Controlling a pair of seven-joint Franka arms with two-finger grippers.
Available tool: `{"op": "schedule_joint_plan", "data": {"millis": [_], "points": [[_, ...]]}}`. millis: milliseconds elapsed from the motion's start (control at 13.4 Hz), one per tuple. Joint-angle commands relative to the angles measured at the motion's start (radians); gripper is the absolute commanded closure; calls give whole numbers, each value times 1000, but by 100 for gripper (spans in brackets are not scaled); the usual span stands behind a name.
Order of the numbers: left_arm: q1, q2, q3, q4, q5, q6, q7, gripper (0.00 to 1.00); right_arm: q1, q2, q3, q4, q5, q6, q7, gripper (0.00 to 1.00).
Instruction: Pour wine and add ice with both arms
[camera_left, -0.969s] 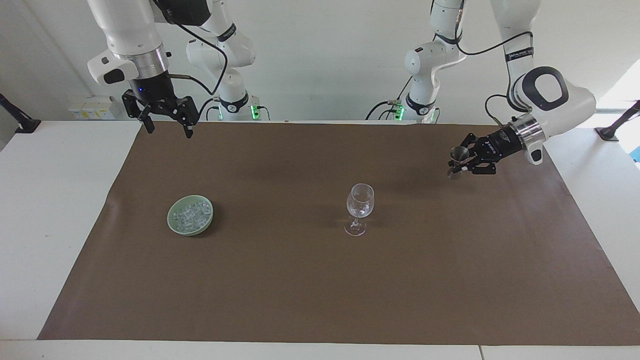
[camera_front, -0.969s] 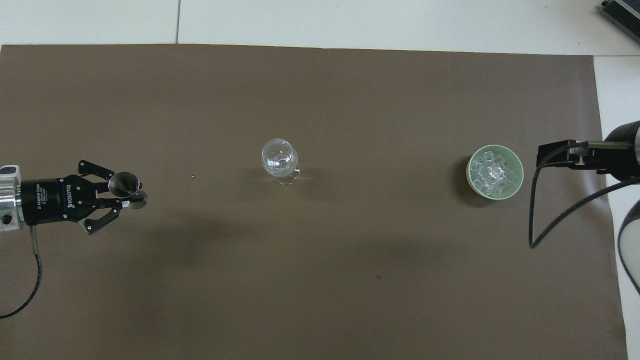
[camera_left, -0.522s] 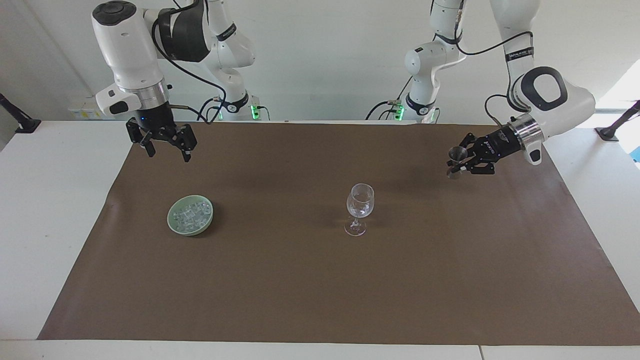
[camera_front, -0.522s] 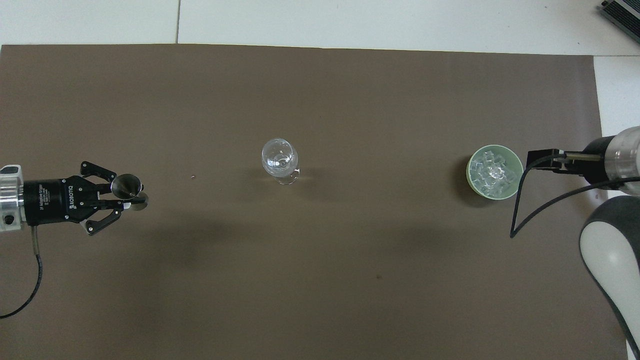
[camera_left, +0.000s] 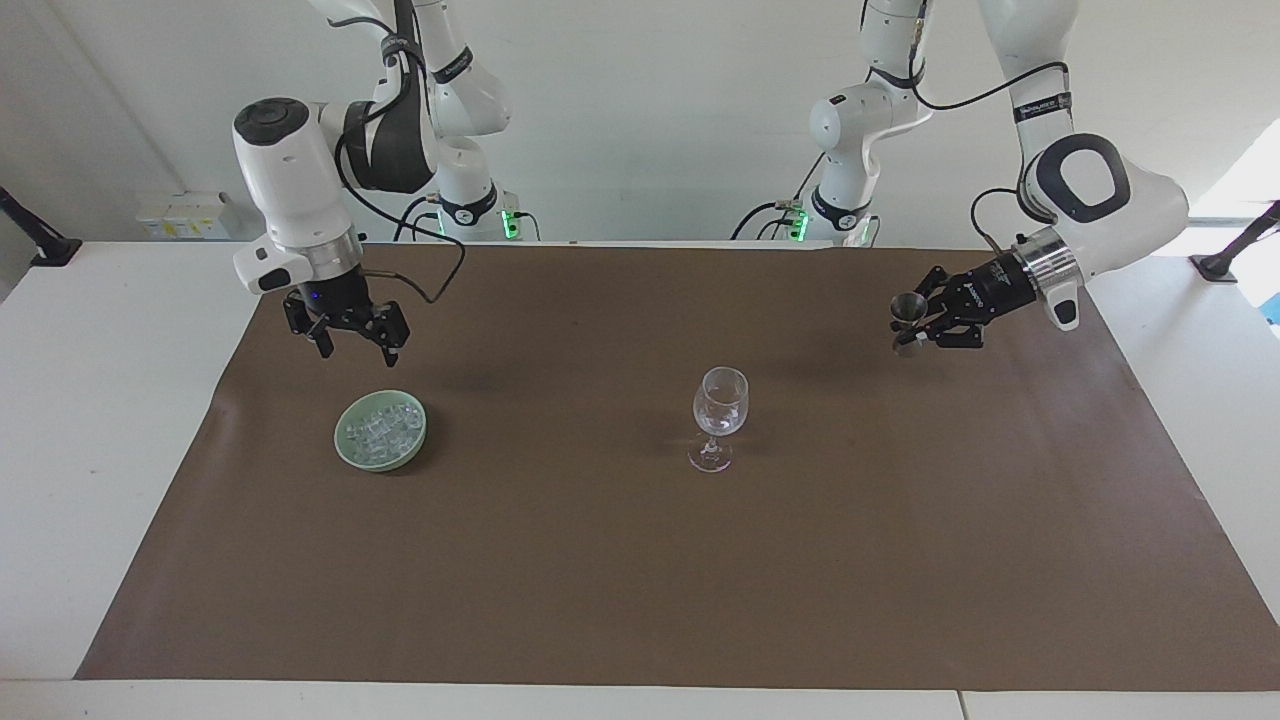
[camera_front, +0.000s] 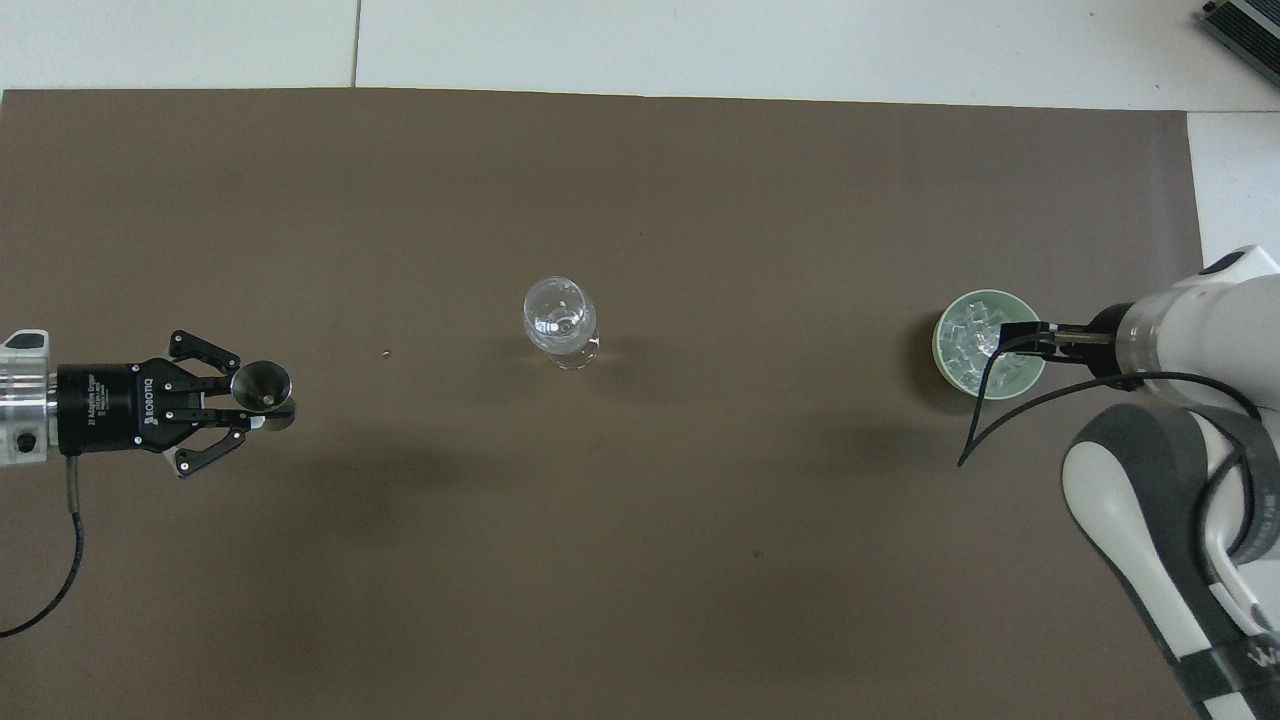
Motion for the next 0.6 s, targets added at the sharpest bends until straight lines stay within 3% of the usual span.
{"op": "schedule_joint_plan", "data": {"millis": [0,224,373,447,522], "points": [[7,7,2,-1,14,-14,2,100,-31,77,8,3,6,76,-31,0],[25,59,3,7,-30,5,8,100,-43,172,10,5,6,161,-42,0],[40,96,3,5,-104,48,31,100,-37,167,10,-23,6,158,-44,0],[43,113,3,-5,-166,83,59,100,-39,168,8,-39,6,174,-47,2],[63,135,3,-13,-221,116,86,100,-42,168,10,-41,6,172,-45,13]]}}
